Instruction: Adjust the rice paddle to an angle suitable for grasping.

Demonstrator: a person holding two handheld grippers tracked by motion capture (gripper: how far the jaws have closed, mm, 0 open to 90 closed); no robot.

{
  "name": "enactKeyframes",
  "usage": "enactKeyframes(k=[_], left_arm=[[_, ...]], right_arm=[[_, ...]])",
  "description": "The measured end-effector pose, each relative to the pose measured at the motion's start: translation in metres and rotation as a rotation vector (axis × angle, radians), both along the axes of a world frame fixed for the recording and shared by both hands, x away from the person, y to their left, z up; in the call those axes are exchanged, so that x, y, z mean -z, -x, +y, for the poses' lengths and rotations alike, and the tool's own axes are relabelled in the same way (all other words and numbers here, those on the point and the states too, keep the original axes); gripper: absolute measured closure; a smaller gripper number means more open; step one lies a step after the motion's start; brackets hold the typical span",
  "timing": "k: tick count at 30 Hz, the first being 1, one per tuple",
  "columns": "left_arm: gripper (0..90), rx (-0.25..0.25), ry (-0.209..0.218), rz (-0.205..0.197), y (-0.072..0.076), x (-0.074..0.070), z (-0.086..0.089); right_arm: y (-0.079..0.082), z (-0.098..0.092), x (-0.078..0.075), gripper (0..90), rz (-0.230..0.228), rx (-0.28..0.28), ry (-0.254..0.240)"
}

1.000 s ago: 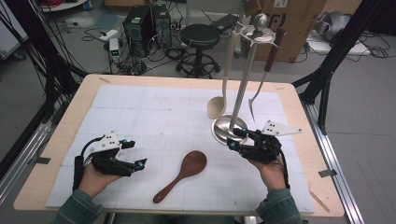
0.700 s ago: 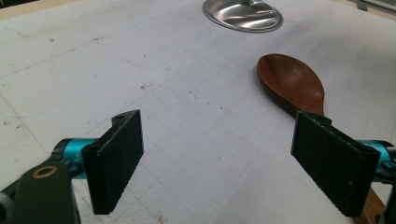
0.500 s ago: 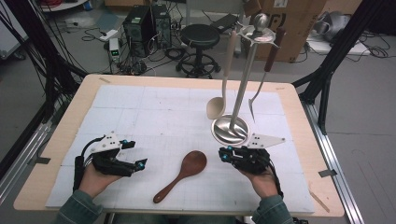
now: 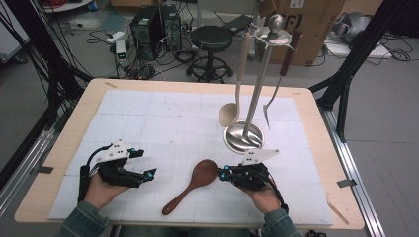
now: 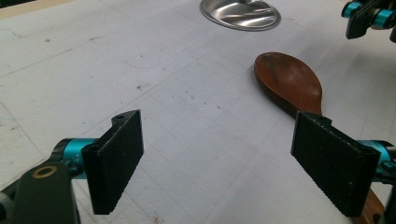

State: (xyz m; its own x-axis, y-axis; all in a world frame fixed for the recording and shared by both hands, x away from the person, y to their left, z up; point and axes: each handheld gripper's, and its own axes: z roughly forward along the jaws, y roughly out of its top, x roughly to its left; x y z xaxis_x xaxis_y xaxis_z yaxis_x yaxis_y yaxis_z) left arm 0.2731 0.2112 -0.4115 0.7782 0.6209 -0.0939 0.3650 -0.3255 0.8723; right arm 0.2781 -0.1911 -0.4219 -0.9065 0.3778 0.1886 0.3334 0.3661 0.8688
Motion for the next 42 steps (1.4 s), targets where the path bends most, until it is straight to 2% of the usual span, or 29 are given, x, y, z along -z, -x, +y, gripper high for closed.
enactKeyframes(k=[5, 13, 25, 34, 42], left_arm=[[17.6, 0.002, 0.000, 0.001, 0.000, 0.000, -0.001], [17.6, 0.002, -0.001, 0.003, 0.000, 0.000, -0.001], [17.6, 0.002, 0.002, 0.004, 0.000, 0.001, -0.001], [17.6, 0.003, 0.003, 0.004, 0.000, 0.001, -0.001], [17.6, 0.004, -0.001, 0.003, -0.001, 0.000, 0.000]], right_arm=[[-0.001, 0.011, 0.004, 89.4, 0.011, -0.034, 0.013], [-0.001, 0.032, 0.012, 89.5, 0.020, -0.109, 0.066], [-0.001, 0.059, 0.020, 89.4, 0.032, -0.183, 0.134], [-0.003, 0.072, 0.025, 89.4, 0.028, -0.202, 0.180], [-0.004, 0.082, 0.027, 89.5, 0.028, -0.210, 0.196]])
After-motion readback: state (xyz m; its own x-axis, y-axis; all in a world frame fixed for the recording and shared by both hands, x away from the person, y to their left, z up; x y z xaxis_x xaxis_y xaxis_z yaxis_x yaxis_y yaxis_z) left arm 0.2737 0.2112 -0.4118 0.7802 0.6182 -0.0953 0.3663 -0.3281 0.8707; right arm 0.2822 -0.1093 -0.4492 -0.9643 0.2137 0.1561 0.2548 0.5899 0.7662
